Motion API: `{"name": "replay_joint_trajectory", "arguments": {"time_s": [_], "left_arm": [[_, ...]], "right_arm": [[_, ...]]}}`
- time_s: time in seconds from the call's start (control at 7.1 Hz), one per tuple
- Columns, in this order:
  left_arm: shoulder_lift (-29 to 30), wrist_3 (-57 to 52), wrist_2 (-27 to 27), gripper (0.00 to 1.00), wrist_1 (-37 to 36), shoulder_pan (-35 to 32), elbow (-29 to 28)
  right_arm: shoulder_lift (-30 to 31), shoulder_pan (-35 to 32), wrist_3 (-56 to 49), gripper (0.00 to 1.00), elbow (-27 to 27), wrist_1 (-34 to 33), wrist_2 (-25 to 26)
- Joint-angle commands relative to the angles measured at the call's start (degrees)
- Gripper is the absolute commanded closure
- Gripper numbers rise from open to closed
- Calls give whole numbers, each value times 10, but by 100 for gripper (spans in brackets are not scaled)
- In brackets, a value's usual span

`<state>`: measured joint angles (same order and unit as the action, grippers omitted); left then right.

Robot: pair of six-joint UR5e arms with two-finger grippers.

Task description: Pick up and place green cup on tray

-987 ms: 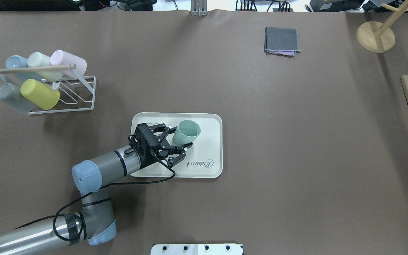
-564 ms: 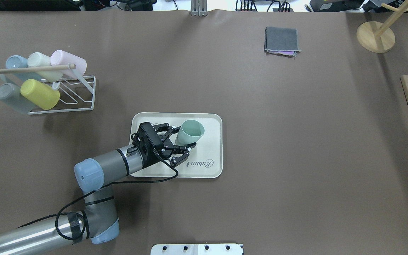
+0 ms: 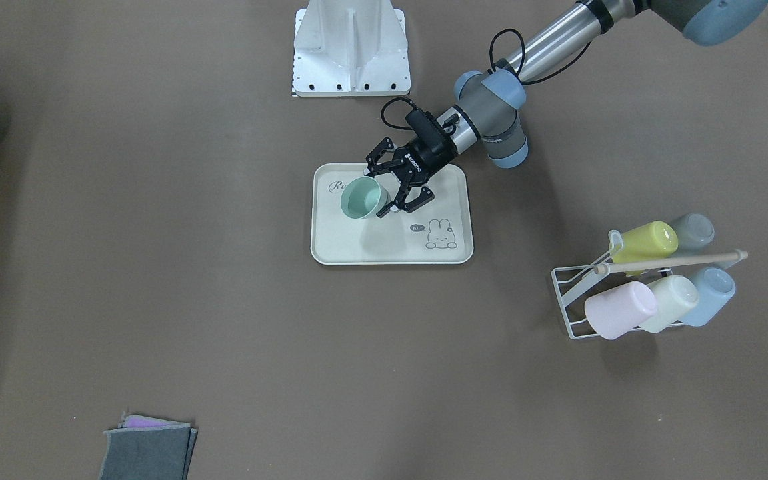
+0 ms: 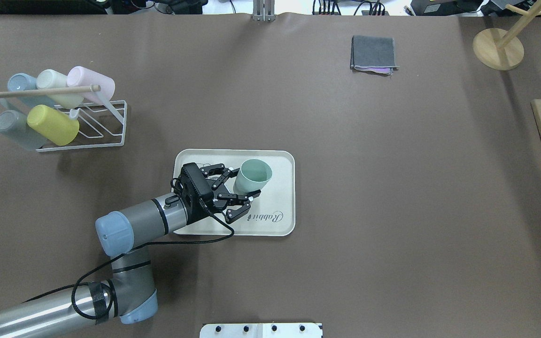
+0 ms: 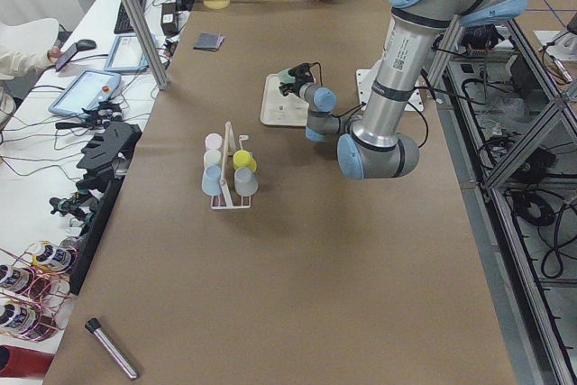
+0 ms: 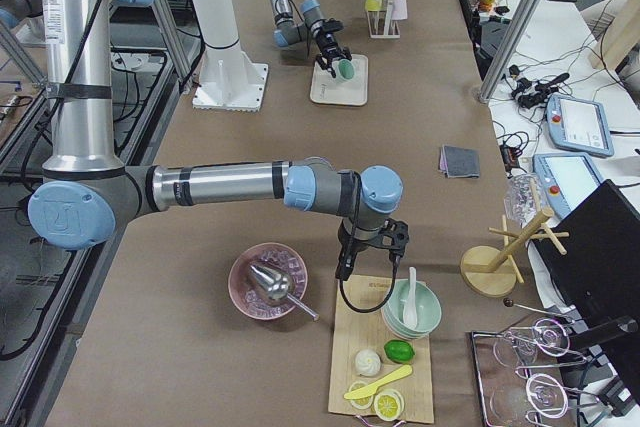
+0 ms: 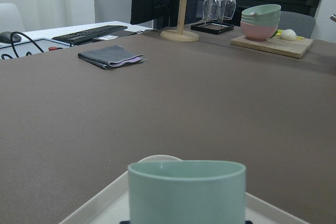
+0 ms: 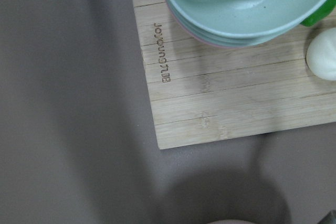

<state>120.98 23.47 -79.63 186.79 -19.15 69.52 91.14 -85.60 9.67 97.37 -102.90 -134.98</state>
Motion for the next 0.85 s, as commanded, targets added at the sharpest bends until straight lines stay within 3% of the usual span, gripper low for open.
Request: {"name": "replay_joint_trajectory", "arguments": {"time_s": [0.0,0.28,0.42,0.7], "left_arm": [[-2,-3,1,61,2,1,-1],[-1,-29,4,34,5,2,-1],[-1,-39,5,25,10,2,-1],[-2,-40,9,18,14,7,-1]], "right_arm": [[-3,-1,0,0,-3,1,2],[-3,0,0,0,-3,2,2],[-3,0,0,0,-3,1,2],[-1,0,0,0,-2,2,3]]}}
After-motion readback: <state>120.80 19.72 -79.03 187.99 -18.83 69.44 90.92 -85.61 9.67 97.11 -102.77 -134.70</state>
